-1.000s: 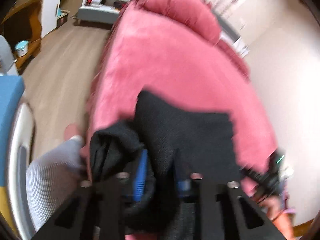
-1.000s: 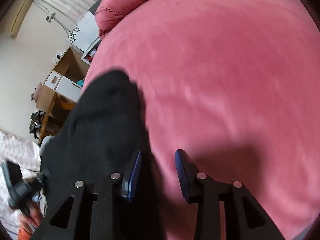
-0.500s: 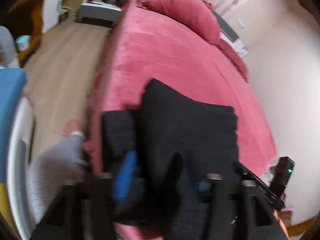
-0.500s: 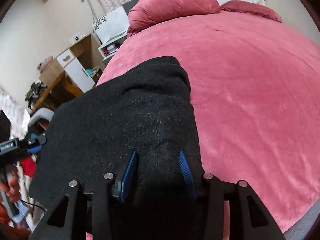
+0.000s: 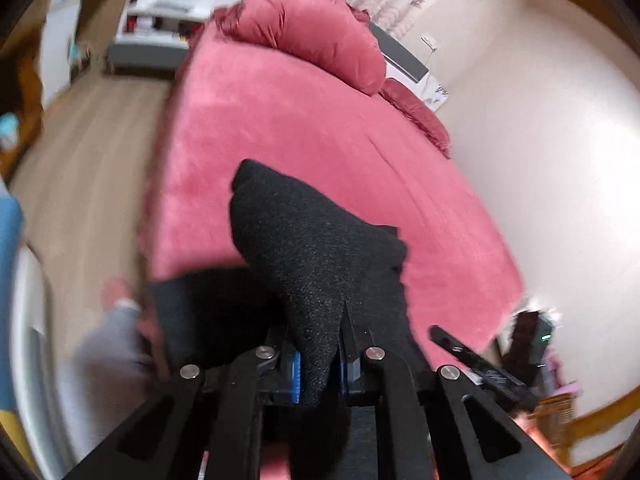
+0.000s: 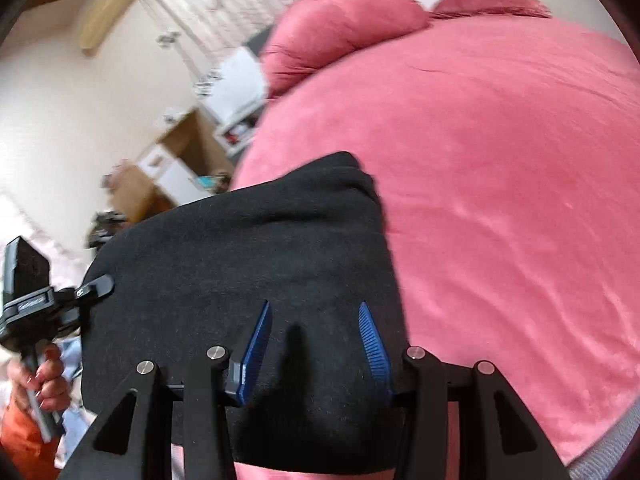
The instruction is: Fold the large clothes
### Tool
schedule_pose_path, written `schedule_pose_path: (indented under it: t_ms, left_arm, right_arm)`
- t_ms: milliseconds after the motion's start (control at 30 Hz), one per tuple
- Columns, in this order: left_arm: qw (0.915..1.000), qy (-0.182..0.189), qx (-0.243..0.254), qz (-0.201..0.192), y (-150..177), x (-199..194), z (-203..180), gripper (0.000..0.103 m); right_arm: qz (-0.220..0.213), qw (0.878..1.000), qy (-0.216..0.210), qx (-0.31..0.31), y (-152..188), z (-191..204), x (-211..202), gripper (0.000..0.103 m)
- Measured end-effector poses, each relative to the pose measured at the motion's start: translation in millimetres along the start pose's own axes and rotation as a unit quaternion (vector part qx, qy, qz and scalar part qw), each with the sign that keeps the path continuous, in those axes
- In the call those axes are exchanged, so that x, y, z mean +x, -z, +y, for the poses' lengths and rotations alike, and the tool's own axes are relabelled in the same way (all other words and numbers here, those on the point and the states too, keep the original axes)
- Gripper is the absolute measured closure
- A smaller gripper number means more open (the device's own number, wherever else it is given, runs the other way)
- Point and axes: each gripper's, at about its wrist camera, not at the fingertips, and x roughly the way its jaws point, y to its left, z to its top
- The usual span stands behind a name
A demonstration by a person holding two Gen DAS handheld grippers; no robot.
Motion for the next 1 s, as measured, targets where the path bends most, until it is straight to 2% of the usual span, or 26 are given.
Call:
schedule_pose_path:
  t_ms: [33, 67, 100, 133, 167, 233, 300, 333, 367, 400, 467, 533, 600, 633, 667, 700, 767, 867, 933, 1000]
  left_arm:
    - [0.9996, -0.028, 0.008, 0.001, 2.2, 3.6, 8.6, 0.089]
    - [0.9979, -0.062, 0.004, 0.019, 6.7, 17.9, 24.2, 0.088]
    - [0.9936, -0.095, -0.012, 0.059, 13.7, 40.3, 44.2, 0.082]
    - [0.9892, -0.113, -0.027, 0.090, 20.1, 57.7, 59.1, 0.072]
    - [0.9867, -0.119, -0.040, 0.103, 25.5, 65.1, 68.5, 0.068]
    - [0.9902, -0.110, -0.054, 0.066, 21.8, 48.5, 67.0, 0.066]
    - [0.9887, -0.144, -0.038, 0.015, 7.1, 26.1, 51.5, 0.058]
    - [0.9882, -0.150, -0.024, -0.021, -4.9, 14.0, 38.6, 0.052]
    - [0.9890, -0.142, -0.006, -0.040, -16.9, 9.3, 23.8, 0.049]
    - [0.9902, -0.132, 0.016, -0.043, -26.2, 11.1, 8.5, 0.046]
    - [0.9894, -0.108, 0.095, -0.021, -47.5, 34.1, -39.0, 0.046]
    - [0.9798, -0.071, 0.186, 0.017, -57.4, 74.5, -91.5, 0.046]
    - [0.9610, -0.051, 0.262, 0.074, -59.6, 127.0, -132.5, 0.047]
    - [0.9506, -0.047, 0.289, 0.104, -58.3, 151.4, -147.5, 0.051]
    - [0.9421, -0.041, 0.306, 0.131, -56.8, 171.3, -158.1, 0.058]
    - [0.9345, -0.038, 0.319, 0.153, -54.9, 187.8, -166.9, 0.070]
    - [0.9167, -0.048, 0.345, 0.196, -53.2, 222.8, -181.6, 0.072]
    - [0.8868, -0.070, 0.392, 0.234, -47.9, 252.1, -188.8, 0.072]
    - [0.8777, -0.076, 0.404, 0.247, -46.4, 260.3, -191.9, 0.071]
    - [0.8766, -0.083, 0.401, 0.253, -49.6, 267.7, -193.6, 0.070]
  right_arm:
    - [0.014, 1.000, -0.012, -0.015, 1.6, 6.3, 5.5, 0.057]
    - [0.035, 0.999, -0.015, -0.032, 5.8, 11.5, 16.2, 0.057]
    - [0.057, 0.997, -0.008, -0.045, 11.8, 13.7, 26.6, 0.057]
    - [0.067, 0.996, 0.009, -0.062, 22.6, 15.6, 39.9, 0.056]
    - [0.061, 0.996, 0.017, -0.070, 29.7, 15.8, 44.1, 0.056]
    - [0.041, 0.996, 0.018, -0.080, 33.3, 18.3, 37.8, 0.056]
    - [0.036, 0.996, 0.012, -0.078, 31.9, 17.2, 28.8, 0.057]
    - [0.022, 0.997, 0.007, -0.069, 32.4, 12.7, 22.1, 0.057]
    - [0.012, 0.998, 0.005, -0.054, 32.3, 6.0, 16.0, 0.057]
    - [0.012, 0.999, 0.002, -0.036, 34.1, -1.5, 13.1, 0.057]
    - [0.011, 1.000, -0.018, -0.001, 37.1, -15.9, 8.6, 0.056]
    - [0.007, 0.999, -0.029, 0.015, 38.2, -23.3, 9.9, 0.057]
    - [0.007, 0.999, -0.033, 0.021, 34.1, -31.9, 9.6, 0.057]
    - [0.006, 0.999, -0.034, 0.025, 33.5, -32.2, 8.7, 0.057]
    - [0.004, 0.999, -0.035, 0.025, 34.8, -33.5, 5.8, 0.056]
    - [0.003, 0.999, -0.034, 0.025, 36.4, -31.1, 2.6, 0.057]
    - [0.003, 0.999, -0.037, 0.027, 37.8, -31.1, 0.3, 0.056]
    - [0.002, 0.999, -0.037, 0.038, 33.4, -29.1, 3.2, 0.056]
    - [0.005, 0.999, -0.029, 0.042, 35.3, -33.6, 1.5, 0.056]
    - [0.016, 0.999, -0.014, 0.039, 37.5, -33.5, 2.9, 0.056]
